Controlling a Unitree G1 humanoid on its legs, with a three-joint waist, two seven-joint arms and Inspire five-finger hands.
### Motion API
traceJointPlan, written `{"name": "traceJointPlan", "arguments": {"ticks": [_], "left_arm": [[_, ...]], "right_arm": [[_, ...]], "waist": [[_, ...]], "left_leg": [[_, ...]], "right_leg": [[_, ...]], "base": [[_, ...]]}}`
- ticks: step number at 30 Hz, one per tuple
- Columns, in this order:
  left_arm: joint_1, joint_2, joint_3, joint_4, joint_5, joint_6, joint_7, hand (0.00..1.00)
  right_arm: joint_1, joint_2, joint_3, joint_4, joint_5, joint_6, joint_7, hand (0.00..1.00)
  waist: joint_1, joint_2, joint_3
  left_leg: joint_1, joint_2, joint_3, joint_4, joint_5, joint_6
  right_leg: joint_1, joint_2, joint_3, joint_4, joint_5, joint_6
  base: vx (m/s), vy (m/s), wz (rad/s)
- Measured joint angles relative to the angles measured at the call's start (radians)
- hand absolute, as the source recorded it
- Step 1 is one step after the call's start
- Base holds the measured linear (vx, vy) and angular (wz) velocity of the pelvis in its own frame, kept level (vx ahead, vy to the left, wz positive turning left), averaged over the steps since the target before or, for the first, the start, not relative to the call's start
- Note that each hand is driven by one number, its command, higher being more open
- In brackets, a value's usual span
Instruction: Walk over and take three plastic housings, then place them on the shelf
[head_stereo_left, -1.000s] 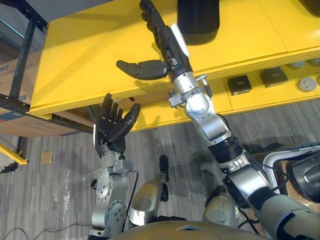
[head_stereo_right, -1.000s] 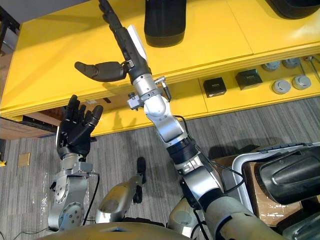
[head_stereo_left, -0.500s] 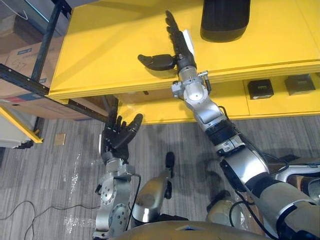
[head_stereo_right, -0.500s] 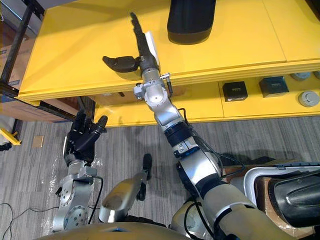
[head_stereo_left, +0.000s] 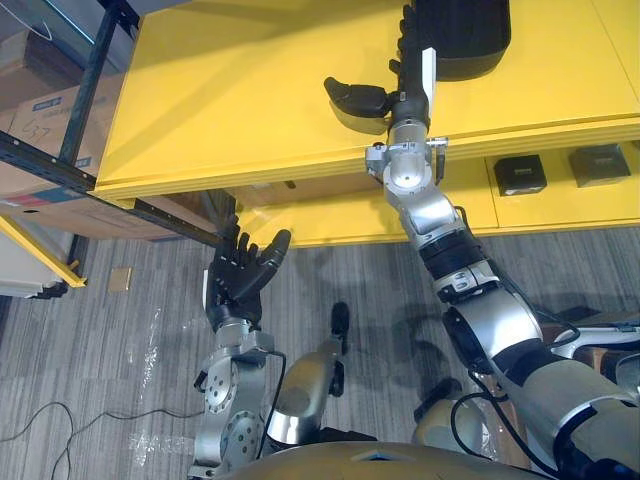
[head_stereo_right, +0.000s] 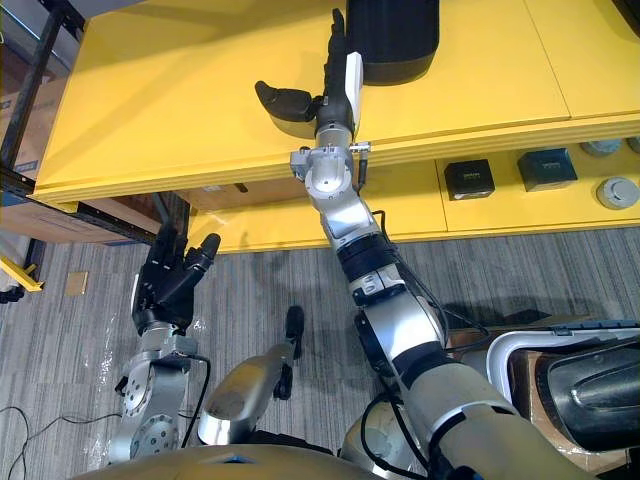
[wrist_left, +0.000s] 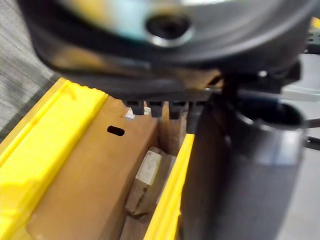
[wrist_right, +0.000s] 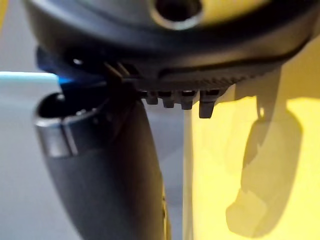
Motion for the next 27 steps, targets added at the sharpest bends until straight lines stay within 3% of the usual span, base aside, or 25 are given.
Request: {"name": "traceJointPlan", "arguments": {"ticks": [21,27], "left_arm": [[-0.011,0.005,-0.035,0.019,0.001,0.0,-0.001,1.0],[-0.011,0.006,-0.039,0.023,0.001,0.0,-0.007,1.0]], "right_arm": [[0.0,-0.006,0.02,0.0,-0.036,0.009,0.052,1.0],[0.018,-0.006,0.05,-0.009,-0.002,-0.053,0.144,1.0]], "waist": [[-0.029,-0.003,0.002],[-0.037,-0.003,0.002]], "left_leg": [[0.013,0.024,0.036,0.0,-0.002,-0.002],[0.02,0.024,0.038,0.0,-0.002,-0.002]], "right_leg": [[0.003,0.031,0.029,-0.039,0.03,-0.006],[0.011,0.032,0.029,-0.042,0.031,-0.006]], "base": [[-0.01,-0.034,-0.06],[0.0,-0.032,0.0]]}}
